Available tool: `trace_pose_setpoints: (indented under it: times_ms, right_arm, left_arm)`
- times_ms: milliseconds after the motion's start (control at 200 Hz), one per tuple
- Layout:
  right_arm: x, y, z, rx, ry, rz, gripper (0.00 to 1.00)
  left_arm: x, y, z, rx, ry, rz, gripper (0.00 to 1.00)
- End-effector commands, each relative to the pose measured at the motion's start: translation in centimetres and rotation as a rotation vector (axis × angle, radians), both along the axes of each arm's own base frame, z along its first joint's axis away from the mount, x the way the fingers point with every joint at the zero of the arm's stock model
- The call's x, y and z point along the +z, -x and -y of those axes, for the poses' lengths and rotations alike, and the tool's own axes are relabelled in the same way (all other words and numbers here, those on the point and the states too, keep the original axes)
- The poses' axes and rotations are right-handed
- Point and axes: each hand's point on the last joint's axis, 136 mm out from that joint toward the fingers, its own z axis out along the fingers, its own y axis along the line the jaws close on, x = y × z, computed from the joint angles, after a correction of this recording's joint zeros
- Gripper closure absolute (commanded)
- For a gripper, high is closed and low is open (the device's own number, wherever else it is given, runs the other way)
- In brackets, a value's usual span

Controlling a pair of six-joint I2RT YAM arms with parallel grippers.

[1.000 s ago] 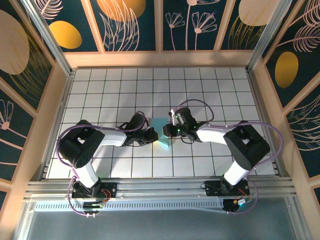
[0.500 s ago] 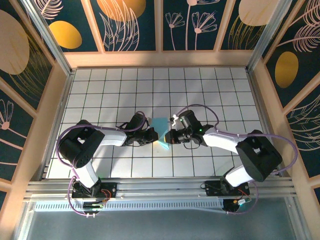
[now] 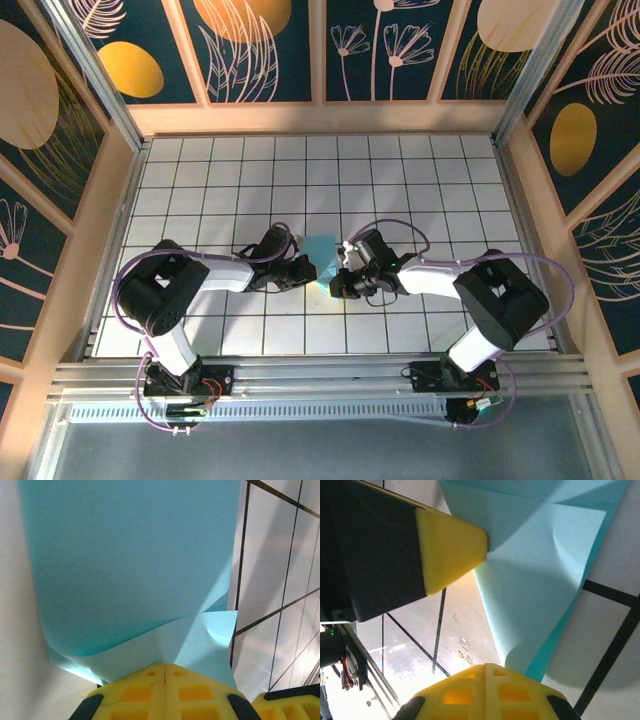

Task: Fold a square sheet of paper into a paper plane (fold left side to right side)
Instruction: Third fold the triangle at the center of the table.

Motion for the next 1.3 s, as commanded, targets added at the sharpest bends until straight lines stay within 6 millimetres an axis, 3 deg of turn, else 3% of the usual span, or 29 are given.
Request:
trace_pose_setpoints:
  times_ms: [0,701,1051,1296]
  right_arm:
    - [-1.1,0.5,0.2,-0.005,0.022,-0.018,1.0]
    - [-2.7,1.4,0.6,-0.007,0.047,-0.072,1.0]
    - [-3.7,3.3,2.3,-0.009,0.126,-0.131,1.0]
    - [-2.4,4.1,3.2,0.012,0.155,-0.13,1.0]
  left_arm:
    - [-4.2,1.5,-3.0,0.052,-0.17,-0.101,1.0]
    - [-4.3,1.6,-3.2,0.053,-0.179,-0.102,1.0]
    - [-4.6,1.5,-3.4,0.057,-0.195,-0.103,1.0]
    - [-4.5,1.5,-3.4,0.058,-0.196,-0.101,1.0]
